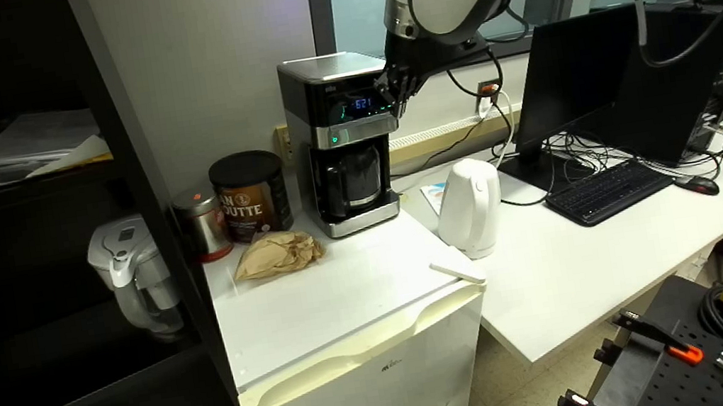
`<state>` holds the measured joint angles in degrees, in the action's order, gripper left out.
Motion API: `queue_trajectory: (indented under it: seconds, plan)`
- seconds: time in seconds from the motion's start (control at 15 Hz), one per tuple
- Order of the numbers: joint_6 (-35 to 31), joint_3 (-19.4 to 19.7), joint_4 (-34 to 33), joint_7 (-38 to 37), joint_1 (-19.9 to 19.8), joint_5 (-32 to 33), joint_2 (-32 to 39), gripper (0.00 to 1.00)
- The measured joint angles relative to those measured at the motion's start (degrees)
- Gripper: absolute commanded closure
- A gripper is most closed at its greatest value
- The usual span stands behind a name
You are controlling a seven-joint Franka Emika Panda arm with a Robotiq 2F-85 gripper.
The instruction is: Press the second rectangular button from the right on the coffee machine
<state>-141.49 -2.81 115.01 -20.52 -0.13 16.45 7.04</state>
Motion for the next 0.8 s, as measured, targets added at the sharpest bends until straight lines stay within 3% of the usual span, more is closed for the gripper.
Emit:
queue_trajectory:
  seconds: [0.8]
  plan:
    - [0.01,3.13,-5.35,-0.99,2.79,0.0,5.83,1.0]
